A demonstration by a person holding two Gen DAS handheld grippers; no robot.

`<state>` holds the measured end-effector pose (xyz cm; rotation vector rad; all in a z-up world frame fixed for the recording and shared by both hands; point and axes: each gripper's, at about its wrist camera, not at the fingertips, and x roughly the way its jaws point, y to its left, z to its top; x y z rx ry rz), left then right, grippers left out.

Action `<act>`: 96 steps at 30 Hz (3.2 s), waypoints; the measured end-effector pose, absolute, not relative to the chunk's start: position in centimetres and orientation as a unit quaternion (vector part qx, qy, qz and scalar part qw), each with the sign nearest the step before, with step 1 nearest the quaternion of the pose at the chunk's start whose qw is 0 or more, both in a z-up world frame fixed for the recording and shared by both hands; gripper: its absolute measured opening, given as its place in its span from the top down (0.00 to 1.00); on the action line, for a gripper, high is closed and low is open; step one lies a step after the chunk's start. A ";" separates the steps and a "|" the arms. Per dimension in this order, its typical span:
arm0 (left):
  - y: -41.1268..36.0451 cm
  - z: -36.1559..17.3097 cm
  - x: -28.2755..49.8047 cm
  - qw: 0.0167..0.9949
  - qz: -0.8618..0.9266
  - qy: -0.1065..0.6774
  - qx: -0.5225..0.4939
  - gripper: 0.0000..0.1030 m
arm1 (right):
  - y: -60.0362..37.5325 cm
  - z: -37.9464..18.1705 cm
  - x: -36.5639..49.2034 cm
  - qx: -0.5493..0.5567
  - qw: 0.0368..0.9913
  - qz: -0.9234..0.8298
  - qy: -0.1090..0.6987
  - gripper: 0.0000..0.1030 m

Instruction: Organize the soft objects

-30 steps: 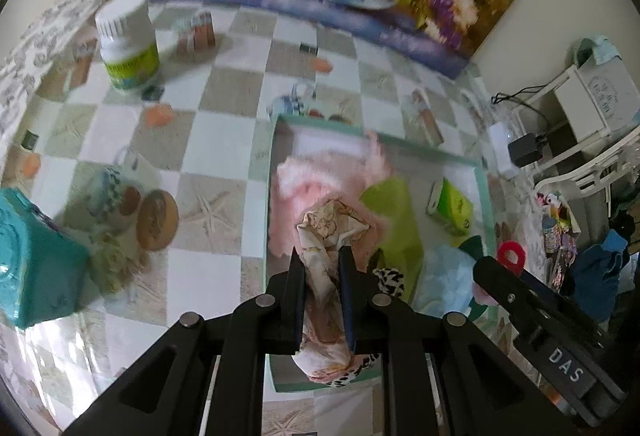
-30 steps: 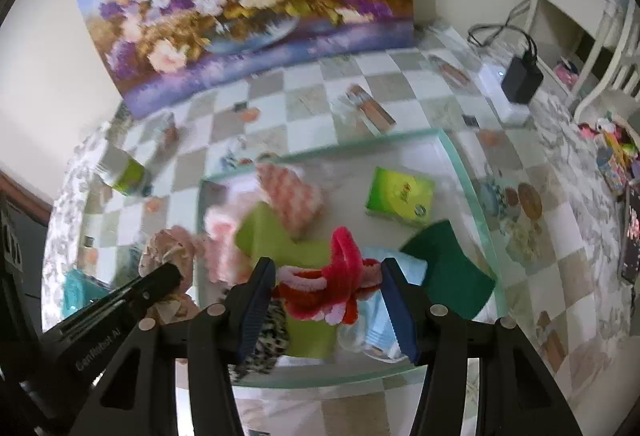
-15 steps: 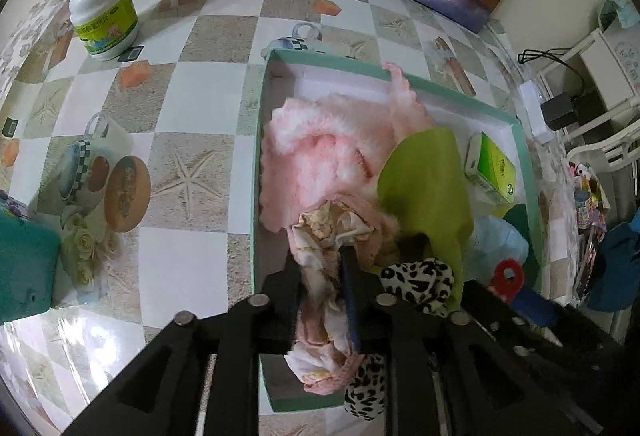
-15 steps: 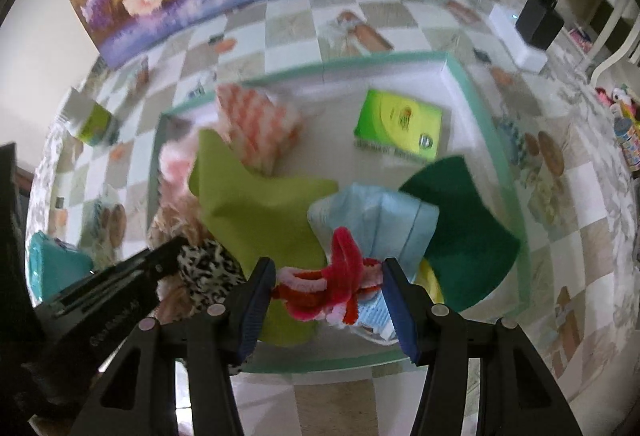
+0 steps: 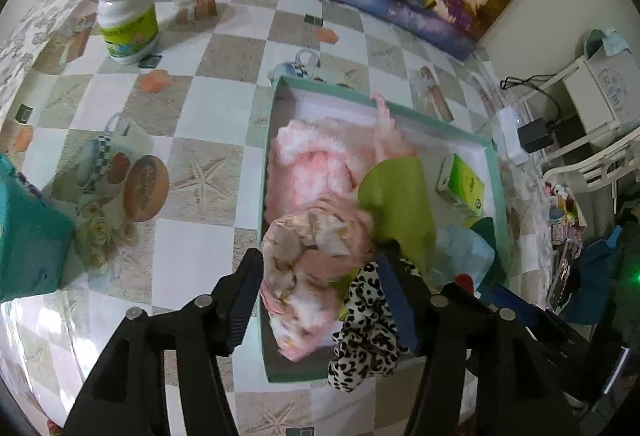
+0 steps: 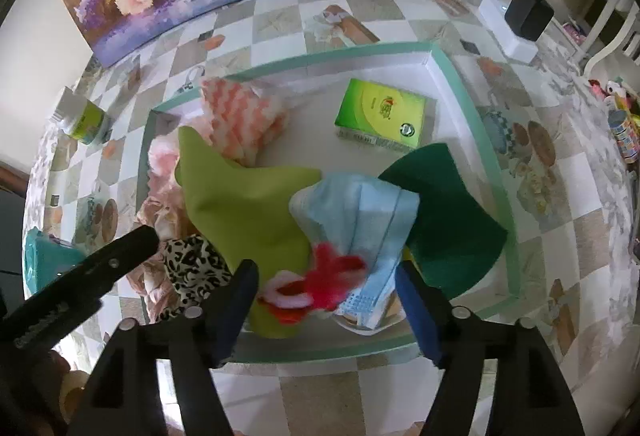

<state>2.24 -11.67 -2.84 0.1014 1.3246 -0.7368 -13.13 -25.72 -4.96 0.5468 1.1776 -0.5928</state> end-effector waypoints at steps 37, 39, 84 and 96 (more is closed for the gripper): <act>-3.9 0.2 -1.4 0.819 -0.211 0.518 0.127 0.04 | -21.4 -2.1 -17.5 0.205 0.784 -0.307 0.499 0.00; -3.8 0.4 -1.7 0.822 -0.207 0.513 0.133 0.04 | -21.1 -1.9 -17.7 0.202 0.787 -0.307 0.495 0.00; -3.1 -0.1 -2.3 0.811 -0.168 0.536 0.165 0.04 | -20.3 -1.3 -18.1 0.170 0.791 -0.314 0.496 0.00; -3.1 -0.3 -2.3 0.809 -0.167 0.538 0.169 0.04 | -20.3 -1.6 -18.1 0.167 0.787 -0.316 0.503 0.00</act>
